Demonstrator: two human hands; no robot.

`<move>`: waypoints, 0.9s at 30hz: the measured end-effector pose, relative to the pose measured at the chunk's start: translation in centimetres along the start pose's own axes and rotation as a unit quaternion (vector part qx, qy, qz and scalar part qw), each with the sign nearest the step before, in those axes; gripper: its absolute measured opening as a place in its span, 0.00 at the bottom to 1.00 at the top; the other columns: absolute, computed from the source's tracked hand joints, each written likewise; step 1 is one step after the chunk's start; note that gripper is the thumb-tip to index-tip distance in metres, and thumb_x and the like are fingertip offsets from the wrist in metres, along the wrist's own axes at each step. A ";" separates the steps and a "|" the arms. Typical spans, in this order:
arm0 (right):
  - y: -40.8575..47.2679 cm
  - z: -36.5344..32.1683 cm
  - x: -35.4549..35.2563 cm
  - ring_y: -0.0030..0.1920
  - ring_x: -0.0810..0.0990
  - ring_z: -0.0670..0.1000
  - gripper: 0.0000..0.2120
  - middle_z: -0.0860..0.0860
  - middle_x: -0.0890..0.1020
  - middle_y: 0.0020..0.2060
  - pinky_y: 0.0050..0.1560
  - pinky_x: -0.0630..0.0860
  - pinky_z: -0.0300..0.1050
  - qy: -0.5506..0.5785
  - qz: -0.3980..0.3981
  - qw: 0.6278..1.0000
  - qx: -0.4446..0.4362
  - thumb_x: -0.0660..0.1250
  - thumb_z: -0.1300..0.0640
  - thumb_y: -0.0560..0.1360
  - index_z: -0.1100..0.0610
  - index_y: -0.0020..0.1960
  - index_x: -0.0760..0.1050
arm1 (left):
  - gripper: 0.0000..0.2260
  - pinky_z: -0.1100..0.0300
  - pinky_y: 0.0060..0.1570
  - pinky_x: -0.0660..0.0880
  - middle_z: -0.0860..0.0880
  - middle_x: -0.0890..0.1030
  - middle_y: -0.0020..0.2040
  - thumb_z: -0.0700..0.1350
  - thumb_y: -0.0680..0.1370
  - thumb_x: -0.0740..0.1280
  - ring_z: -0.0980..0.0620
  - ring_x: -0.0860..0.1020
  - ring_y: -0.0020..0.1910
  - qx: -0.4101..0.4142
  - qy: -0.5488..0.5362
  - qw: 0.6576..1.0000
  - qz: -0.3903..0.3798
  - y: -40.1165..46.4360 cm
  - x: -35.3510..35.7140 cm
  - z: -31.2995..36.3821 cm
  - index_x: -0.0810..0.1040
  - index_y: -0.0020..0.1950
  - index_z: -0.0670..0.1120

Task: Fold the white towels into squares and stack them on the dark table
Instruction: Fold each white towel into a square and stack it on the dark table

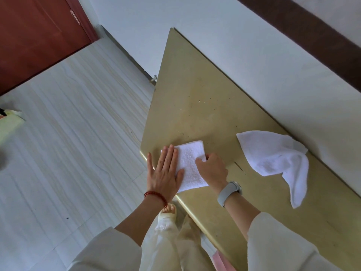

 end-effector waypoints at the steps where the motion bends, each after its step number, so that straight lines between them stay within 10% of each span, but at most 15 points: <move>1: -0.2 -0.1 0.0 0.50 0.71 0.55 0.07 0.52 0.74 0.42 0.55 0.67 0.52 0.009 -0.005 1.000 -0.001 0.59 0.52 0.73 0.56 0.43 0.67 | 0.26 0.39 0.68 0.55 0.46 0.67 0.71 0.55 0.81 0.39 0.48 0.66 0.70 -0.001 0.003 1.000 0.004 0.0 -0.1 0.0 0.60 0.72 0.42; 11: -1.9 -0.1 -0.4 0.40 0.71 0.52 0.11 0.62 0.75 0.36 0.42 0.67 0.44 0.311 -0.111 0.941 0.070 0.65 0.58 0.74 0.67 0.47 0.77 | 0.27 0.37 0.68 0.52 0.44 0.67 0.71 0.58 0.80 0.40 0.45 0.61 0.71 -0.039 -0.002 0.999 0.015 -0.2 0.2 -0.3 0.61 0.72 0.44; 16: -3.5 -4.9 -3.1 0.28 0.60 0.48 0.18 0.46 0.62 0.22 0.29 0.56 0.39 0.135 -0.062 0.980 -0.130 0.63 0.60 0.73 0.54 0.27 0.62 | 0.28 0.48 0.70 0.54 0.42 0.62 0.73 0.56 0.74 0.59 0.44 0.57 0.74 -0.185 -0.241 0.948 0.096 -2.6 -1.9 -3.6 0.66 0.71 0.43; 19: -6.8 -9.3 -3.1 0.30 0.63 0.51 0.12 0.49 0.66 0.25 0.30 0.59 0.44 0.001 -0.073 0.965 -0.252 0.62 0.58 0.73 0.57 0.32 0.66 | 0.21 0.54 0.62 0.66 0.44 0.72 0.65 0.45 0.75 0.65 0.46 0.69 0.64 -0.307 -0.500 0.806 0.078 -5.0 -1.2 -7.0 0.69 0.67 0.42; 22: -10.9 -13.1 -1.8 0.32 0.68 0.50 0.07 0.52 0.71 0.30 0.32 0.62 0.42 0.003 -0.135 0.935 -0.327 0.63 0.59 0.73 0.63 0.39 0.74 | 0.27 0.53 0.59 0.69 0.46 0.74 0.64 0.39 0.71 0.69 0.51 0.70 0.61 -0.376 -0.750 0.538 -0.083 -7.9 1.3 -6.6 0.67 0.69 0.42; 27: -14.7 -16.6 0.0 0.27 0.69 0.39 0.15 0.42 0.70 0.26 0.30 0.63 0.31 0.072 -0.160 0.928 -0.329 0.65 0.63 0.73 0.49 0.31 0.68 | 0.19 0.48 0.58 0.66 0.46 0.78 0.51 0.43 0.61 0.59 0.48 0.73 0.54 -0.307 -0.863 0.382 -0.124 -11.7 -0.8 -8.6 0.76 0.51 0.44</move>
Point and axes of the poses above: each hand's wrist, its own y-axis towards the middle knuckle, its own x-axis out of the palm, z = x × y, the point moved 10 cm from there along y, towards the middle knuckle
